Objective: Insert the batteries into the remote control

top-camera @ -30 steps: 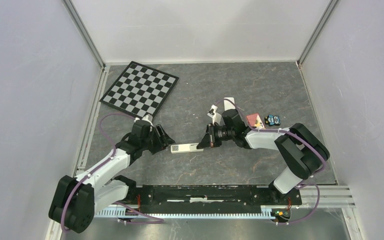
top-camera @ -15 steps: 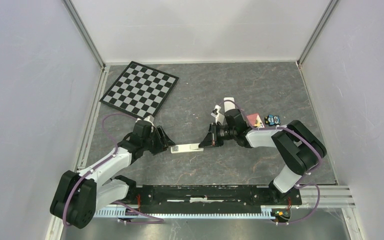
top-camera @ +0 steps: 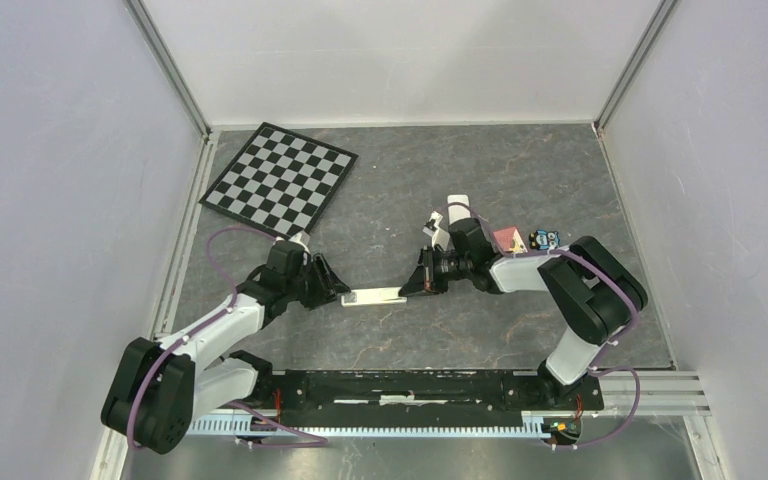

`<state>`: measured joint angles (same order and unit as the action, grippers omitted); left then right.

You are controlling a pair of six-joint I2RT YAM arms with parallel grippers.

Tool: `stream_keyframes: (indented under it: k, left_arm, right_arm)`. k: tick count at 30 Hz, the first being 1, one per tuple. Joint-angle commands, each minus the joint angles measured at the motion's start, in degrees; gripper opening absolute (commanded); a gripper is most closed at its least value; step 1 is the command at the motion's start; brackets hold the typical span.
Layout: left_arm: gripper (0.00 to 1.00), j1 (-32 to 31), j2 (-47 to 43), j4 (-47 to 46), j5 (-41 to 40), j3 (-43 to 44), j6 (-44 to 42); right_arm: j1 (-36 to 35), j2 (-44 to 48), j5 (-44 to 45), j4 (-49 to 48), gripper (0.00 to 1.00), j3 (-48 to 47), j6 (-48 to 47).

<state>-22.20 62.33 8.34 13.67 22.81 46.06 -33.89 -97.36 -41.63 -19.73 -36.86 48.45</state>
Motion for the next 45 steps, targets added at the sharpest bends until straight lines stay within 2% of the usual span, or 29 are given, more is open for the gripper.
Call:
stream_keyframes:
  k: [1, 22, 27, 34, 41, 45]
  left_arm:
    - [0.52, 0.42, 0.56, -2.43, 1.35, -0.34, -2.65]
    - [0.56, 0.48, -1.50, 0.49, -2.27, 0.40, -3.25]
    - [0.59, 0.40, -2.25, 2.01, -4.38, 0.40, -3.65]
    - [0.63, 0.41, -0.69, 0.84, -2.83, 0.23, -3.46]
    - [0.63, 0.41, 0.74, 0.19, -1.92, -0.04, -3.10]
    - [0.63, 0.42, 1.69, -0.77, -1.24, -0.74, -2.32]
  right_arm:
    - [-0.47, -1.55, 2.09, 4.61, 0.05, -3.06, -3.20]
    - [-0.05, 2.00, 5.81, 15.31, 0.39, -7.57, -10.70]
    - [0.10, 4.26, 8.74, 16.55, 0.44, -7.35, -12.46]
    - [-0.85, 4.17, 12.18, 13.66, 0.67, -6.09, -13.54]
    - [-3.21, 2.53, 16.22, 13.60, 0.70, -6.41, -14.16]
    - [-4.21, 1.93, 17.15, 13.67, 0.64, -6.55, -14.15]
